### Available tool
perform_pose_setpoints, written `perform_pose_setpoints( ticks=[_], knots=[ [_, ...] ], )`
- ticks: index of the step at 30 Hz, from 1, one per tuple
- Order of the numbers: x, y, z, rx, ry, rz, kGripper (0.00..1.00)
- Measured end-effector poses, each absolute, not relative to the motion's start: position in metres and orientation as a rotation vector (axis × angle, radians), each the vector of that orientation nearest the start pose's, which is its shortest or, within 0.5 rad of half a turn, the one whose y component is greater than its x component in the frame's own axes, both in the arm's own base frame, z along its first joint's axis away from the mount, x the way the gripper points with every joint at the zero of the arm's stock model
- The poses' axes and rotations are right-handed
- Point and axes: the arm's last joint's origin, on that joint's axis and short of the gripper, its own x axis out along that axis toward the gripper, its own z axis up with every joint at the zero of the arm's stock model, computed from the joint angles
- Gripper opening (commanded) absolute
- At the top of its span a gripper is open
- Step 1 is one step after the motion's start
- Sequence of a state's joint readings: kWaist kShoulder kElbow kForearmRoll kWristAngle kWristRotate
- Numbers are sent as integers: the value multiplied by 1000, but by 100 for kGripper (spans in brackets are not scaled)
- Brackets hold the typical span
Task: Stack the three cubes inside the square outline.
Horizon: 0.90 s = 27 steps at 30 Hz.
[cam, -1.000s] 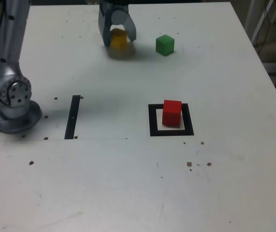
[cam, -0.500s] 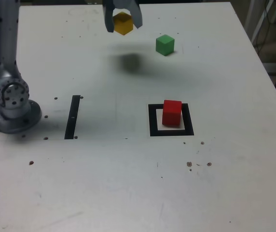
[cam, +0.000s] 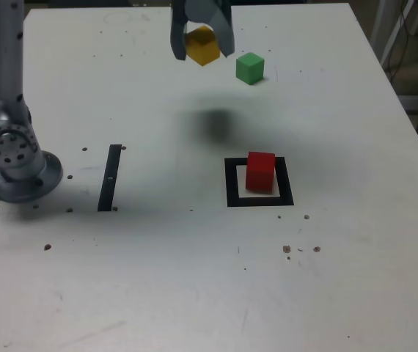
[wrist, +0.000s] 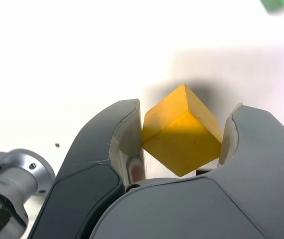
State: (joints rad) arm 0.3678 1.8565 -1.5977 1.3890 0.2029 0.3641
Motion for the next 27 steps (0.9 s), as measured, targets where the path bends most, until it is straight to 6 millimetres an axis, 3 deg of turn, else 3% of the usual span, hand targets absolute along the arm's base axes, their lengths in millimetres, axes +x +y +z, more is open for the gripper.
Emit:
perform_pose_setpoints(
  ticks=[6, 13, 27],
  knots=[
    [302, 78, 323, 154, 1694, 60, 56],
    [308, 40, 331, 157, 1672, 22, 56],
    [315, 7, 333, 92, 1648, 71, 56]
  ],
)
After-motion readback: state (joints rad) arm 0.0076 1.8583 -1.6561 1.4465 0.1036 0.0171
